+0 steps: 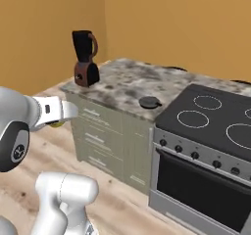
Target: Grab the lemons from the fridge, place them in the blender, close the lid, and turn on the blender to create a marinade.
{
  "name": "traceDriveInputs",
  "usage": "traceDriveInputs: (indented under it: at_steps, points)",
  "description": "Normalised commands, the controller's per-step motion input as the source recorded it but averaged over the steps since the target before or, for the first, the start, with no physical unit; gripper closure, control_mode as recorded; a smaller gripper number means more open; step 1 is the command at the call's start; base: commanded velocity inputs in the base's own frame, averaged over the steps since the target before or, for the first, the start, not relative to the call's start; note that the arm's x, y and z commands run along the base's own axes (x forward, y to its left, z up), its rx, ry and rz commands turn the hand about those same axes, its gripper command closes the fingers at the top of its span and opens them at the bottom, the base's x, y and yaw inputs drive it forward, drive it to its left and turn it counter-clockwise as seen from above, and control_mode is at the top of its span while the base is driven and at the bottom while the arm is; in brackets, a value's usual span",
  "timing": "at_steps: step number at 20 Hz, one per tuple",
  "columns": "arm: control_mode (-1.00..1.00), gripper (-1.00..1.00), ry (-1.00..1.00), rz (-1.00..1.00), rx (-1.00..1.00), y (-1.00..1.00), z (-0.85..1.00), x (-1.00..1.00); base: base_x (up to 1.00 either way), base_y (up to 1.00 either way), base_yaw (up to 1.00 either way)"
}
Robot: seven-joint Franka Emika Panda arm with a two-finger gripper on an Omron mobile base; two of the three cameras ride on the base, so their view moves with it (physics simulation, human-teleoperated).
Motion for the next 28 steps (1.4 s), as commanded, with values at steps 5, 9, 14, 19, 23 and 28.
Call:
traceDriveInputs:
  at_steps: [5, 9, 14, 19, 23, 28]
  points:
    - [1.00, 1.00, 0.00, 0.00, 0.00, 0.00, 0.00, 0.00, 1.00, 1.00, -0.47]
    - [1.00, 1.00, 0.00, 0.00, 0.00, 0.00, 0.00, 0.00, 1.00, 1.00, -0.47]
    - [1.00, 1.00, 0.00, 0.00, 0.00, 0.00, 0.00, 0.00, 0.82, 1.00, -0.44]
    - [1.00, 1.00, 0.00, 0.00, 0.00, 0.00, 0.00, 0.00, 0.44, 0.83, -0.33]
    - [1.00, 1.00, 0.00, 0.00, 0.00, 0.00, 0.00, 0.00, 0.43, 0.53, -0.24]
    - [1.00, 1.00, 0.00, 0.00, 0.00, 0.00, 0.00, 0.00, 0.60, 0.32, -0.16]
